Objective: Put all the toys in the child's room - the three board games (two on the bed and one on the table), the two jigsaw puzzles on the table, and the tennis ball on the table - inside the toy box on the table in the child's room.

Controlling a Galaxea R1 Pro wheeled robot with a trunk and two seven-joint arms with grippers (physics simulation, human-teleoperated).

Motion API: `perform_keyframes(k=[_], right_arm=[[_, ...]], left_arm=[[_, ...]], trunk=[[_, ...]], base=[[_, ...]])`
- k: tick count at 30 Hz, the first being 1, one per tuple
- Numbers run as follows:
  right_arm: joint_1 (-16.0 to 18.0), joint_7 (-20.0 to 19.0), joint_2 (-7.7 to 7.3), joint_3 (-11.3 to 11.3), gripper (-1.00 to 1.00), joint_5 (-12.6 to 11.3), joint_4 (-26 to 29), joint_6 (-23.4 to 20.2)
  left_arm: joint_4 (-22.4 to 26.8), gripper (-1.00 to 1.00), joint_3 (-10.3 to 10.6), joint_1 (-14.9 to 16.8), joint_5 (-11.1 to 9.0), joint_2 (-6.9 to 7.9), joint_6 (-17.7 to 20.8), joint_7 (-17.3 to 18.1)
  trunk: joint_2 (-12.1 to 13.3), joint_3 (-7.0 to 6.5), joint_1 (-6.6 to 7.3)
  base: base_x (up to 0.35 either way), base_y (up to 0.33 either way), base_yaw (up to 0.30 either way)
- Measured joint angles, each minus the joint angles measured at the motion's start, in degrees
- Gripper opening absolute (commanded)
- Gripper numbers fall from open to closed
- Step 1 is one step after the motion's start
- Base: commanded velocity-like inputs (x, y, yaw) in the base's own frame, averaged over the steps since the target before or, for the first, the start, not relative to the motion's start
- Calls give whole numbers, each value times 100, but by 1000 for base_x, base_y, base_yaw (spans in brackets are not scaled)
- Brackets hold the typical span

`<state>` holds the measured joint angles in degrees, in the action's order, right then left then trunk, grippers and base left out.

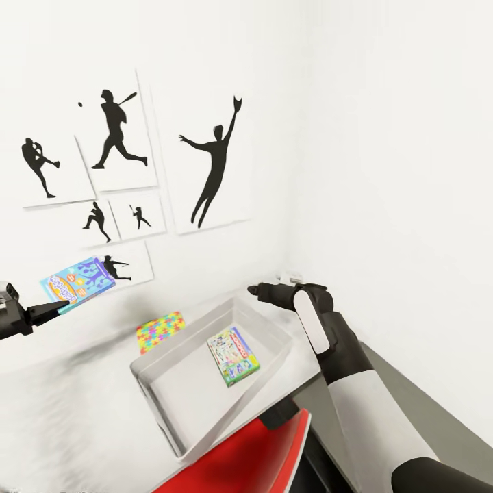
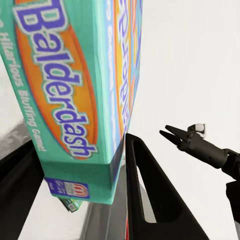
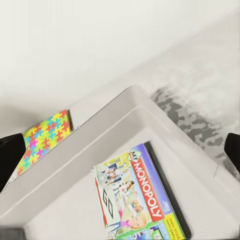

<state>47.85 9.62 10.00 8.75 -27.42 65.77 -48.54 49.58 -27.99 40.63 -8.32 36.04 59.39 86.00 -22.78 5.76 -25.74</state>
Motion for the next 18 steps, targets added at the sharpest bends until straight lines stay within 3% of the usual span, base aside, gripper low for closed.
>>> perform_keyframes(k=[10,18], right_arm=[[-1,-9,0,-8,100,-1,1,-9],[-1,-10,0,-1,100,0,1,-9]], left_arm=[[0,-100,3,1,-7,-19,0,251],[-1,-100,6,1,0,-75,0,268]], trunk=[[0,0,-1],[0,0,1]], base=[[13,0,34],[170,0,1]])
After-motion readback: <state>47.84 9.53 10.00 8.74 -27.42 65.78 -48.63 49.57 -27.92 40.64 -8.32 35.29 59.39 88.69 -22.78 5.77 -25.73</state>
